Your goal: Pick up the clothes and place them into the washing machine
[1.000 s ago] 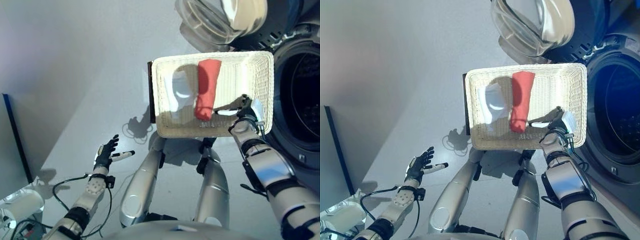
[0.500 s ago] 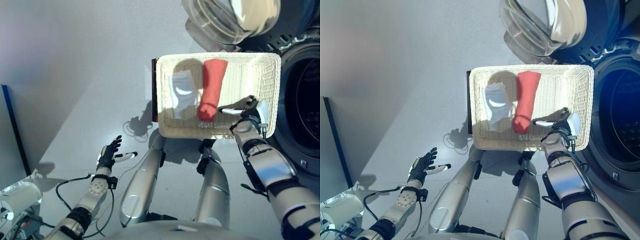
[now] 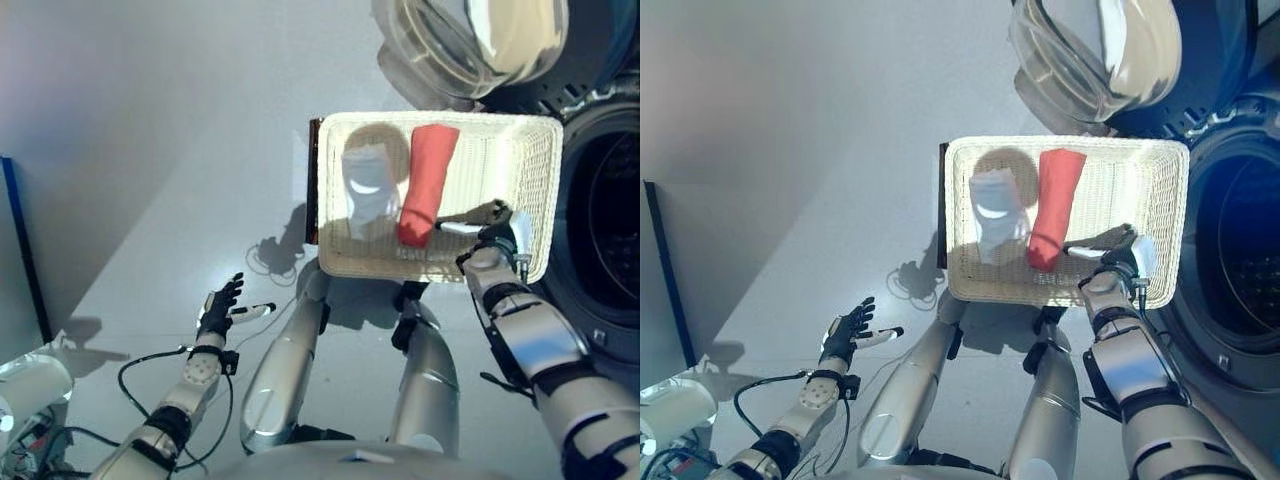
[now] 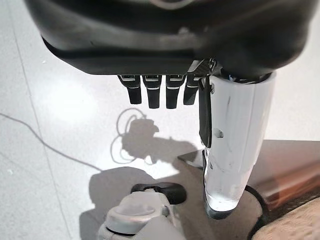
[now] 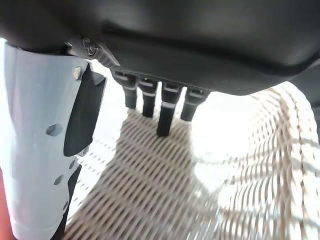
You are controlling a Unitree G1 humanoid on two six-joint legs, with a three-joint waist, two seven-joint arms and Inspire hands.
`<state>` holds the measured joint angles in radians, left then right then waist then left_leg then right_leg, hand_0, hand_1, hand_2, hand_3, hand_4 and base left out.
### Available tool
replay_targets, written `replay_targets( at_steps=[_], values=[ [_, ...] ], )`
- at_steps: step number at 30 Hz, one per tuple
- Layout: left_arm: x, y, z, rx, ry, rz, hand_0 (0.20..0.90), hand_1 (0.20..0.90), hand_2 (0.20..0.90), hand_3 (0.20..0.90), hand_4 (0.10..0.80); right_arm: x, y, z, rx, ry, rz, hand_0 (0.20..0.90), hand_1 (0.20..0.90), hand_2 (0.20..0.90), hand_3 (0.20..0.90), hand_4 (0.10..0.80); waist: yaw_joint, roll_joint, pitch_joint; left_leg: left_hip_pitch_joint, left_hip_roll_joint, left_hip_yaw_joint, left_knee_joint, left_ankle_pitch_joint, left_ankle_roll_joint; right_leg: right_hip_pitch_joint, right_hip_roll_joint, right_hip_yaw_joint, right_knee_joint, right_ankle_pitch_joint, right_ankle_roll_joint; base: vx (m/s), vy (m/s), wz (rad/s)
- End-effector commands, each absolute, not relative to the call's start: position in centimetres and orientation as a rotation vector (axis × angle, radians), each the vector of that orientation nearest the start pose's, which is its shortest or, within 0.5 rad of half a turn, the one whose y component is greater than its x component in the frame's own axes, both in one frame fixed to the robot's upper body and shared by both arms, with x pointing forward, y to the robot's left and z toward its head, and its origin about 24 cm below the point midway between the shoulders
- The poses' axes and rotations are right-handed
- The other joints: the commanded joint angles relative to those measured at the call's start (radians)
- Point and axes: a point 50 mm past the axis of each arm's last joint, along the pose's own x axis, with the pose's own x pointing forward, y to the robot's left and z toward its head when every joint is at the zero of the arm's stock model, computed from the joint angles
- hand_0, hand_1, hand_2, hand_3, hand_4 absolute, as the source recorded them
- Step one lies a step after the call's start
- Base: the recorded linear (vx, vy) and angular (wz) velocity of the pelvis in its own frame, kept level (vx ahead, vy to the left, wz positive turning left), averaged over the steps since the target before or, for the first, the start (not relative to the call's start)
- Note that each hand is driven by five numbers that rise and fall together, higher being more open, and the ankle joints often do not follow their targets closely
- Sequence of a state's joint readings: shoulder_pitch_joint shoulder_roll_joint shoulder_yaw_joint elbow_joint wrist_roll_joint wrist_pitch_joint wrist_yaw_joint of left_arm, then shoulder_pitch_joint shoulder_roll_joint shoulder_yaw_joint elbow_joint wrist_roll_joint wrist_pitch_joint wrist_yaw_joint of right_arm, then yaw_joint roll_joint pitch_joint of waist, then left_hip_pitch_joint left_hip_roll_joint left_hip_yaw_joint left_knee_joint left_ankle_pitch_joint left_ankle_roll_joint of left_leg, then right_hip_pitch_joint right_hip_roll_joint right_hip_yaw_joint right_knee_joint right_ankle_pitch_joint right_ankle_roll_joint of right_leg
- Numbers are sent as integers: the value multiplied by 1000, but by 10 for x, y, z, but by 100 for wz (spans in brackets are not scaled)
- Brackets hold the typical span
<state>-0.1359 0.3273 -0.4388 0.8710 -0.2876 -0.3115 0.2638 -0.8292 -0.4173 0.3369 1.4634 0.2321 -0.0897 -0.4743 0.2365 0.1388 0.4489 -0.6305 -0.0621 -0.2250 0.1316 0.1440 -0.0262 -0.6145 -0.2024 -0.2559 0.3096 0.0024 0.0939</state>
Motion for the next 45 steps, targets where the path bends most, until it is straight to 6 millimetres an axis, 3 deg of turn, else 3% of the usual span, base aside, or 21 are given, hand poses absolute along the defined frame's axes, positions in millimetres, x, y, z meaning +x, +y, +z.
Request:
replay_targets(
  at_steps=[1, 3, 9, 24, 31, 39, 44, 45],
  values=[
    [203, 229, -89, 339, 494, 146, 900, 900, 900, 900, 800, 336, -270, 15, -561, 409, -529, 900, 900, 900, 900, 800, 30, -60, -48, -54, -57, 69, 51, -37, -6, 92, -8, 40, -112, 68, 25, 57, -36, 11],
    [202, 228, -90, 339, 504, 134, 900, 900, 900, 900, 800, 328, -271, 4, -549, 453, -525, 900, 900, 900, 900, 800, 37, -78, -64, -42, -56, 61, 51, -41, -4, 109, -7, 31, -116, 64, 24, 66, -57, 7],
    [200, 228, -92, 346, 514, 118, 900, 900, 900, 900, 800, 322, -272, -3, -547, 490, -528, 900, 900, 900, 900, 800, 51, -98, -78, -33, -57, 48, 48, -42, -2, 128, -4, 18, -127, 58, 23, 23, -22, 5],
    [187, 243, -98, 397, 568, 141, 900, 900, 900, 900, 800, 324, -290, 10, -367, 454, -654, 900, 900, 900, 900, 800, 79, -96, -105, -18, -66, 33, 45, -52, -3, 166, -12, -1, -136, 45, 30, 38, 12, 6],
    [192, 239, -92, 375, 530, 120, 900, 900, 900, 900, 800, 320, -293, 8, -404, 487, -666, 900, 900, 900, 900, 800, 85, -93, -110, -15, -73, 40, 59, -66, 3, 177, -17, 5, -142, 48, 34, 14, 9, 4],
    [193, 229, -92, 346, 525, 90, 900, 900, 900, 900, 800, 318, -318, 23, -478, 486, -733, 900, 900, 900, 900, 800, 109, -63, -87, -57, -91, 32, 70, -64, 1, 153, -26, -9, -129, 31, 31, 2, 2, 1],
    [195, 224, -91, 355, 509, 65, 900, 900, 900, 900, 800, 317, -345, 49, -561, 469, -823, 900, 900, 900, 900, 800, 134, -31, -65, -113, -109, 28, 106, -76, 3, 95, -40, -9, -62, 4, 26, 25, 7, 12],
    [196, 222, -89, 352, 498, 60, 900, 900, 900, 900, 800, 317, -349, 53, -586, 470, -836, 900, 900, 900, 900, 800, 136, -30, -64, -118, -113, 25, 120, -114, 2, 87, -44, 0, -36, -32, 30, 92, -20, 33]
  ],
)
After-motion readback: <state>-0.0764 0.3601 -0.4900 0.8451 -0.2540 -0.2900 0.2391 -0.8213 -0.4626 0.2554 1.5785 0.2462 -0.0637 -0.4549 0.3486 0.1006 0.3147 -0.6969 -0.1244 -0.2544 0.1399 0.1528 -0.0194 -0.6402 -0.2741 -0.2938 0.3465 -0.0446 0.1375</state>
